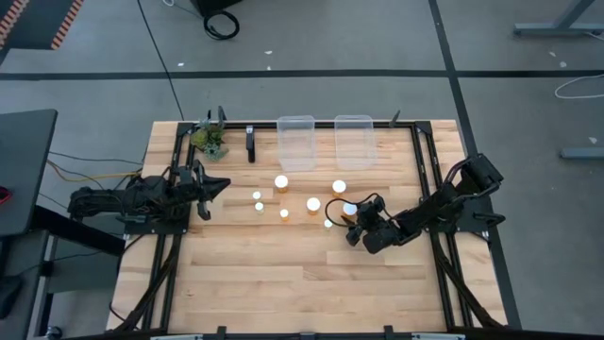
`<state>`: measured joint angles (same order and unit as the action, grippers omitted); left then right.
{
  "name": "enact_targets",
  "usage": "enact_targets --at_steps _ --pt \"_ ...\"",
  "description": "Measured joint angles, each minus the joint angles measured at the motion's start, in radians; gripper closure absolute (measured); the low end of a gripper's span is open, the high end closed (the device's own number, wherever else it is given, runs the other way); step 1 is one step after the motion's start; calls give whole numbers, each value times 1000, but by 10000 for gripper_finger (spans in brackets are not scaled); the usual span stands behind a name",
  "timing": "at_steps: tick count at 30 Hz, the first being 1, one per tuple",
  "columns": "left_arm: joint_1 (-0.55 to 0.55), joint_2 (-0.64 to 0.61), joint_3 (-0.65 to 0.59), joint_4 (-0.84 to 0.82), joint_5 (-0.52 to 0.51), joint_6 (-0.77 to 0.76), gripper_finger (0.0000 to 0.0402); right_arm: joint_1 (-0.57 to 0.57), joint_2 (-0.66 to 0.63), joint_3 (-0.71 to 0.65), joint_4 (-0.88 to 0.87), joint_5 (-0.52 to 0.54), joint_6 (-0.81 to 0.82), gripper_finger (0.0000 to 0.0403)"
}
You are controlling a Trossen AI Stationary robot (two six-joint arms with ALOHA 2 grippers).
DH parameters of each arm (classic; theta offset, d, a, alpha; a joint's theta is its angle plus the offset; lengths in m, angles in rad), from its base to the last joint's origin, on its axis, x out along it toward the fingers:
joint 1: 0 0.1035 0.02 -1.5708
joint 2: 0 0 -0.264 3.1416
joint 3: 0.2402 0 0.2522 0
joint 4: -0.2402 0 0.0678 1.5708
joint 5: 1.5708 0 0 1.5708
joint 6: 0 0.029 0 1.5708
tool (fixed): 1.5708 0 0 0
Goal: Pick and place medicine bottles into bin by pill shape (circle, oval)
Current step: Put the bottom right big orange pill into the right transparent bin
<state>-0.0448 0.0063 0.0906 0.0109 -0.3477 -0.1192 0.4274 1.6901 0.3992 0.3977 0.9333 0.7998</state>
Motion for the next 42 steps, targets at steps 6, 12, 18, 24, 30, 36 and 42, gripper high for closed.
enact_targets --at_steps 6,12,18,24,30,36,42 --pt "0 0 0 0 0 0 374 0 0 0 0 0 0 151" --pt "0 0 0 0 0 0 373 0 0 0 0 0 0 164" --pt "0 0 0 0 0 0 366 0 0 0 0 0 -1 183" --pt "0 0 0 0 0 0 371 0 0 0 0 0 -1 194" --pt "0 0 0 0 0 0 371 0 0 0 0 0 0 195" --pt "0 0 0 0 0 0 363 0 -4 0 -1 0 -11 196" --pt "0 0 0 0 0 0 367 0 -57 0 -8 -2 -55 196"
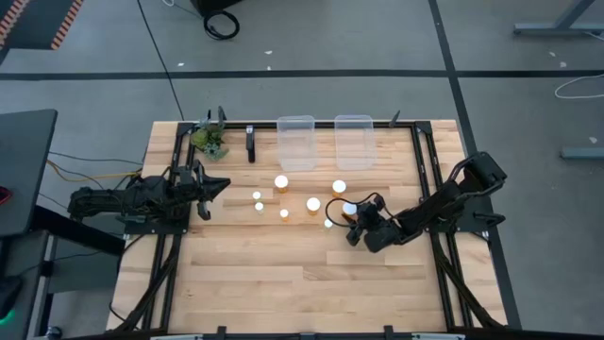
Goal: Pick and place medicine bottles into bin by pill shape (circle, oval)
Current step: Put the bottom right big orange pill into the right transparent bin
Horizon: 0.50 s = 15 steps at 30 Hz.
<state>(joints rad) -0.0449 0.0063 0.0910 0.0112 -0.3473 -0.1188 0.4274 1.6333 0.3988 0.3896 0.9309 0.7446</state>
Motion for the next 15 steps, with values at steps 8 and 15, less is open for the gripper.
enact_targets --at_steps 8,15 --pt "0 0 0 0 0 0 369 0 -181 0 -80 -2 -91 196" --pt "0 0 0 0 0 0 364 -5 -335 0 -144 -1 -187 196"
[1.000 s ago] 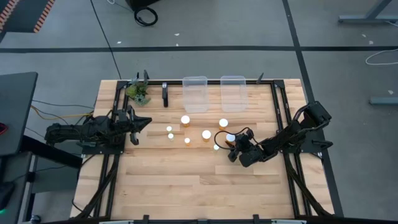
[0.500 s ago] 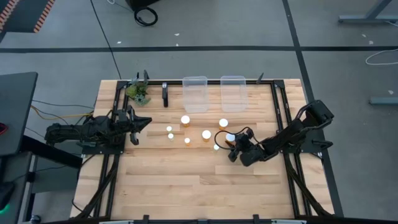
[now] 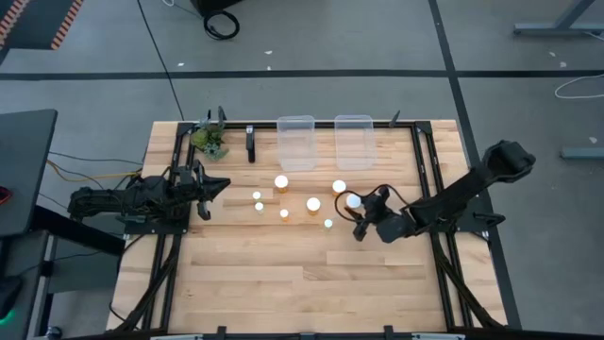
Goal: Pick and place medicine bottles into bin by pill shape (circle, oval)
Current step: Put the bottom right big orange pill into the right transparent bin
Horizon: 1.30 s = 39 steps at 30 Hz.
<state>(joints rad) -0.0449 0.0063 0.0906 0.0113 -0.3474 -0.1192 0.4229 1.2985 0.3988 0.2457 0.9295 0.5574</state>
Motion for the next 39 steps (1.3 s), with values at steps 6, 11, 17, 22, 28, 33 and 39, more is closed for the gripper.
enact_targets --at_steps 6,11,17,22,28,33,39 --pt "0 0 0 0 0 0 371 -62 -72 0 -21 -10 -81 196" --pt "0 0 0 0 0 1 373 -171 -94 0 -18 -98 -154 196" --pt "0 0 0 0 0 0 365 -319 -111 0 -10 -211 -229 196" --pt "0 0 0 0 0 0 371 -431 -111 0 3 -296 -275 196" --pt "0 0 0 0 0 0 375 -525 -110 0 65 -371 -345 196" --pt "0 0 0 0 0 0 368 -611 -110 13 65 -416 -377 196" --pt "0 0 0 0 0 0 369 -712 -90 110 13 -480 -450 196"
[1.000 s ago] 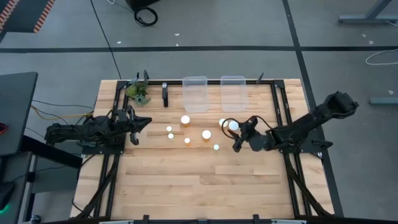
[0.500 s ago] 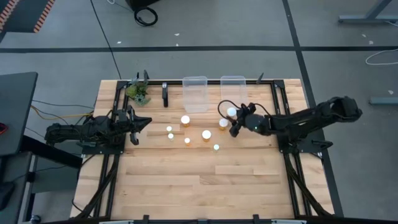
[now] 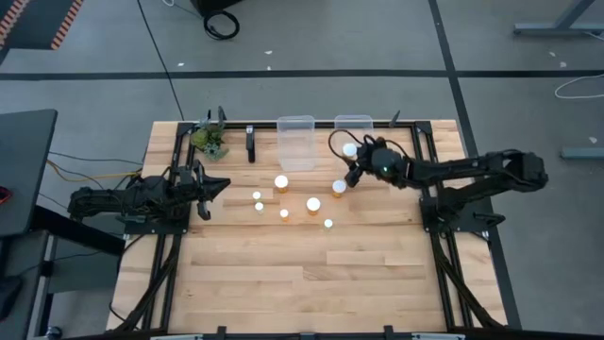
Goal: Pick and place medicine bottles into bin by pill shape (circle, oval)
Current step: Put the bottom right big orange pill into the right transparent bin
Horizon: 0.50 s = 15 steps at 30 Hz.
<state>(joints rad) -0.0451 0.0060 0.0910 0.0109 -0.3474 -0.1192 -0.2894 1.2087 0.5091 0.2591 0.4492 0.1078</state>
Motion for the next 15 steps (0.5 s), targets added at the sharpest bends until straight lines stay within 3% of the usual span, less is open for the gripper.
enact_targets --at_steps 9,15 --pt "0 0 0 0 0 0 375 -149 149 157 -54 -101 -98 196" --pt "0 0 0 0 0 0 366 -240 207 182 -54 -125 -112 196"
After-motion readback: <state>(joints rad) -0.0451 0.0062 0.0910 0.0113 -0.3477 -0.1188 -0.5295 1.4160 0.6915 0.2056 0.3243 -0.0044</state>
